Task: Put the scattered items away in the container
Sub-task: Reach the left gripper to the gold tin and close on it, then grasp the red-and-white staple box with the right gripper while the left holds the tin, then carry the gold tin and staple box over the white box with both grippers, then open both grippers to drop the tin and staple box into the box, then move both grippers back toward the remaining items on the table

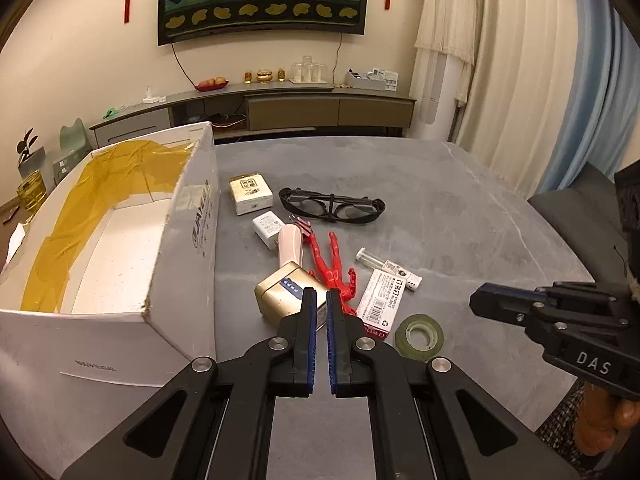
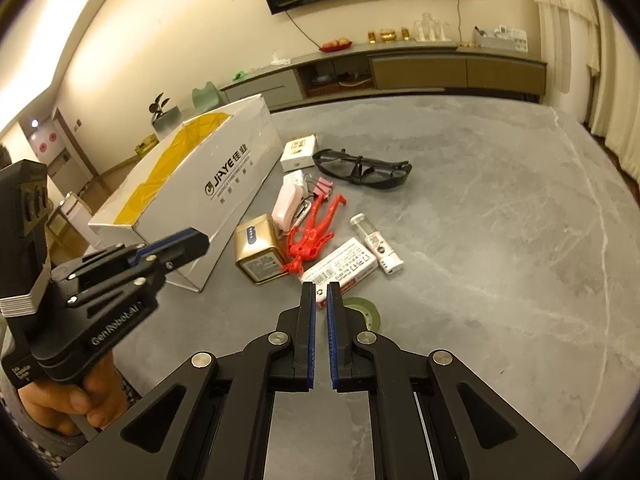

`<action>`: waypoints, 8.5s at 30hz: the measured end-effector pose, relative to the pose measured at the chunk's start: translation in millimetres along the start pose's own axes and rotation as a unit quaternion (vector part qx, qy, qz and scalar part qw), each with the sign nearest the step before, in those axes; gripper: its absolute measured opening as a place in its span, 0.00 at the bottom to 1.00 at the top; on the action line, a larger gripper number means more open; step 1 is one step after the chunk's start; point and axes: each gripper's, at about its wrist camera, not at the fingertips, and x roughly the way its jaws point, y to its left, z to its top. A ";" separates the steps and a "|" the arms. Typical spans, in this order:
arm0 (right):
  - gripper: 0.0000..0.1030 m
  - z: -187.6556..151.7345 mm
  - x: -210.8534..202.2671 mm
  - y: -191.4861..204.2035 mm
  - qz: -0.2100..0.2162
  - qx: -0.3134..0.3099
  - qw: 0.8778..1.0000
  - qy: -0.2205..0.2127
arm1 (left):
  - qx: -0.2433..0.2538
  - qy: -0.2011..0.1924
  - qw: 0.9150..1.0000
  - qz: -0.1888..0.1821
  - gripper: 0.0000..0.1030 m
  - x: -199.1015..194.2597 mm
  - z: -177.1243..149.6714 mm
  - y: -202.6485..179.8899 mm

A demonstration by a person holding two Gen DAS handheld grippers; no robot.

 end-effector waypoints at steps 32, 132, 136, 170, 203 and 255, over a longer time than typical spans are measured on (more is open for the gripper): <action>0.43 -1.9 44.1 -10.8 -0.034 0.027 0.998 0.043 | 0.002 0.045 0.999 -0.016 0.50 46.1 -3.1 3.6; 0.15 24.4 40.2 80.7 -0.039 -0.056 0.997 -0.028 | -0.126 -0.048 0.989 -0.061 0.51 -27.8 28.9 108.3; 0.15 28.4 39.4 102.0 -0.028 -0.067 0.997 -0.034 | -0.135 -0.056 0.987 -0.061 0.51 -36.6 28.6 118.5; 0.15 90.8 102.6 228.6 0.041 -0.143 0.989 -0.001 | -0.219 -0.059 0.974 0.012 0.51 -47.8 40.5 256.0; 0.17 102.3 164.8 236.7 0.025 -0.150 0.987 0.043 | -0.253 -0.020 0.967 0.024 0.51 -17.2 39.4 287.7; 0.30 31.3 33.8 111.2 0.132 -0.079 0.988 0.004 | -0.108 -0.040 0.993 -0.037 0.52 -21.2 61.3 143.7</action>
